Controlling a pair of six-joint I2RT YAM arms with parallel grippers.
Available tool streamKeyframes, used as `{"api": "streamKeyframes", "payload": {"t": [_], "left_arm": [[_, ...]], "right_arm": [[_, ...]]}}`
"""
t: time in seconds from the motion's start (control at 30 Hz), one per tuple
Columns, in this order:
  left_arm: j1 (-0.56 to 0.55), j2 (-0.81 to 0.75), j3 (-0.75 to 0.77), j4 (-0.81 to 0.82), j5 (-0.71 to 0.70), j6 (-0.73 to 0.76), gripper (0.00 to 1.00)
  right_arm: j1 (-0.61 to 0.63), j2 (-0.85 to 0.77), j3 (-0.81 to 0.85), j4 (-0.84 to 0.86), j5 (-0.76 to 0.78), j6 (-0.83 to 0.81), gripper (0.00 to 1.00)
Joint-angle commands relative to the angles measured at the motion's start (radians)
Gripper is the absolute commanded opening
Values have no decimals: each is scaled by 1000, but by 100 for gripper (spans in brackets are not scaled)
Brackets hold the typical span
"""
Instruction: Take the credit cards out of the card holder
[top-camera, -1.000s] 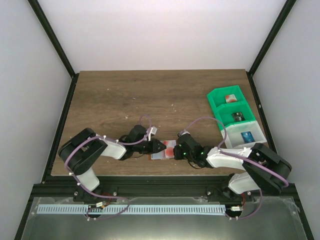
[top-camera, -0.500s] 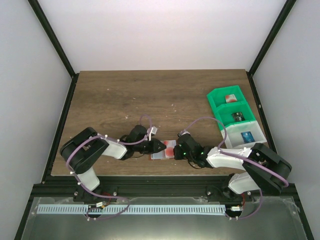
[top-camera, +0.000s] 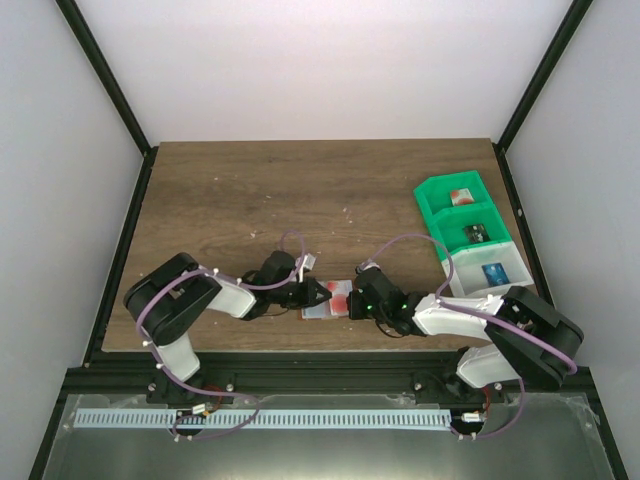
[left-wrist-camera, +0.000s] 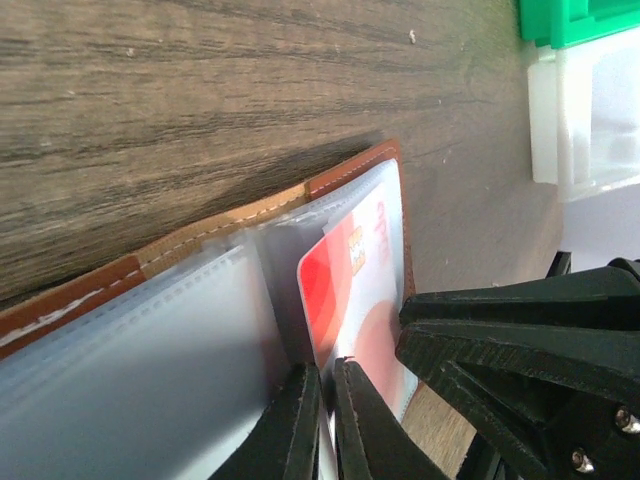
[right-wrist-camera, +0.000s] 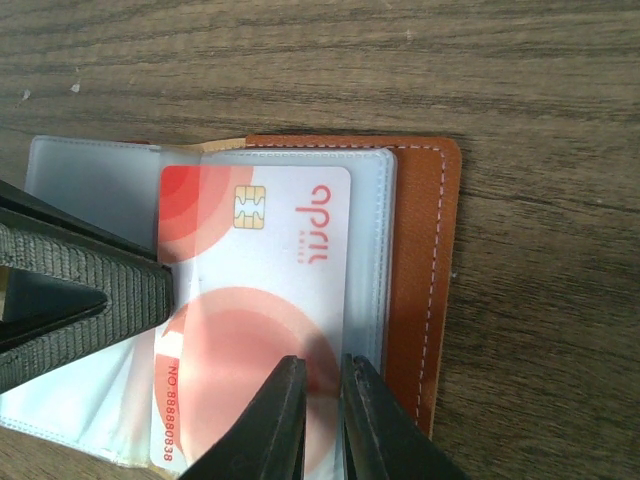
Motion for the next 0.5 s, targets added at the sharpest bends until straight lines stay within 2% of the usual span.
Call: {"api": "streamKeyframes", "payload": {"t": [0.0,0.07,0.47], "left_arm": [[-5,21,13,12,-6,1,6],[-4,23,10,20,-2,-1,0],[10,-11,-11,23,23,-1,0]], "right_arm": [[-5,22,-28,-52,-11,7,13],[-5,22,-30,-52,-11,7,13],[-5,20,-36,-69,10,20,19]]}}
